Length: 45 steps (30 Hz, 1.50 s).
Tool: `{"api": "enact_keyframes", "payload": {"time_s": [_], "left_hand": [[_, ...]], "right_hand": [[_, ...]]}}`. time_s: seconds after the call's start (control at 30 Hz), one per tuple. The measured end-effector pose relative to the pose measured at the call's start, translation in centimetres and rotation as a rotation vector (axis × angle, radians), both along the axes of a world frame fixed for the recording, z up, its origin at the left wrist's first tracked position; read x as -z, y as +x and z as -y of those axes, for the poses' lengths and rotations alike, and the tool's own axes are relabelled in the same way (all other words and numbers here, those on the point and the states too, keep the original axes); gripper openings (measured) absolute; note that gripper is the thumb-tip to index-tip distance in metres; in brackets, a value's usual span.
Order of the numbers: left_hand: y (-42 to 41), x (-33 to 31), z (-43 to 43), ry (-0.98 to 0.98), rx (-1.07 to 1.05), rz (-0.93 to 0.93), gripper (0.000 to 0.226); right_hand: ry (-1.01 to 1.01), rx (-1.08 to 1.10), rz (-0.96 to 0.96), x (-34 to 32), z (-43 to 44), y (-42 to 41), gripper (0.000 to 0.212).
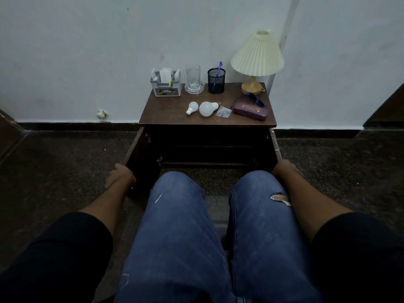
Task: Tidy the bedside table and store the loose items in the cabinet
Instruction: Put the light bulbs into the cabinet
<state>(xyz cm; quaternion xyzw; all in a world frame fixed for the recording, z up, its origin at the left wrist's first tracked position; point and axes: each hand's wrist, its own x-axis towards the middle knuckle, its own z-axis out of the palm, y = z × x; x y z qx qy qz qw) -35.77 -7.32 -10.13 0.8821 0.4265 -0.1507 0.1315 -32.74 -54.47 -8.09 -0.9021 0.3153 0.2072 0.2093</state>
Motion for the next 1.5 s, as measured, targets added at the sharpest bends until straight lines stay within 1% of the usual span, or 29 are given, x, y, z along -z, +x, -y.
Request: {"api": "enact_keyframes", "payload": {"time_s": [0.07, 0.13, 0.23, 0.3, 0.37, 0.57, 0.67, 0.77, 0.87, 0.97, 1.1, 1.2, 1.27, 1.33, 1.43, 1.5], "left_hand": [[0.0, -0.3, 0.4, 0.041, 0.024, 0.017, 0.075], [0.2, -0.5, 1.2, 0.092, 0.068, 0.055, 0.076], [1.1, -1.1, 3.3, 0.088, 0.131, 0.134, 0.077], [1.8, -1.5, 5.1, 0.045, 0.164, 0.173, 0.077], [2.5, -1.8, 6.7, 0.007, 0.204, 0.184, 0.073], [4.3, -1.5, 9.3, -0.067, 0.343, 0.196, 0.063], [5.1, -0.8, 9.2, -0.170, 0.454, 0.238, 0.054], [6.2, -0.2, 9.1, -0.271, 0.502, 0.358, 0.044], [8.0, 0.3, 9.1, -0.346, 0.474, 0.469, 0.033], [10.2, 0.4, 9.4, -0.398, 0.414, 0.571, 0.026], [14.0, -0.4, 9.9, -0.433, 0.333, 0.724, 0.026], [17.1, -0.8, 10.2, -0.470, 0.290, 0.814, 0.026], [19.0, -0.9, 10.4, -0.469, 0.288, 0.849, 0.027], [20.8, -0.5, 10.6, -0.471, 0.295, 0.859, 0.028], [23.0, 0.2, 11.1, -0.483, 0.307, 0.845, 0.031], [24.3, 0.8, 11.4, -0.483, 0.313, 0.836, 0.034]], "right_hand": [[-0.015, -0.024, 0.064, -0.5, -0.5, 0.6, 0.062], [-0.060, -0.074, 0.153, -1.2, -1.5, 1.1, 0.063], [-0.129, -0.290, 0.287, -1.9, -3.7, 2.1, 0.056], [-0.095, -0.466, 0.307, -2.4, -5.5, 2.8, 0.054], [-0.030, -0.587, 0.285, -2.7, -7.6, 3.5, 0.056], [0.028, -0.782, 0.287, -1.6, -13.0, 5.2, 0.057], [0.062, -0.816, 0.312, -0.8, -14.5, 6.0, 0.055], [0.121, -0.831, 0.351, 0.1, -15.4, 7.0, 0.049], [0.195, -0.805, 0.428, 0.6, -16.2, 8.2, 0.043], [0.262, -0.760, 0.554, 0.6, -17.3, 9.8, 0.035], [0.310, -0.710, 0.696, -0.4, -18.7, 13.5, 0.021], [0.344, -0.695, 0.736, -1.3, -19.8, 17.0, 0.012], [0.319, -0.715, 0.772, -1.8, -20.4, 19.0, 0.010], [0.248, -0.785, 0.804, -2.1, -20.8, 21.3, 0.012], [0.060, -0.878, 0.793, -2.4, -21.3, 24.3, 0.022], [-0.002, -0.929, 0.775, -2.3, -21.7, 26.0, 0.028]]}}
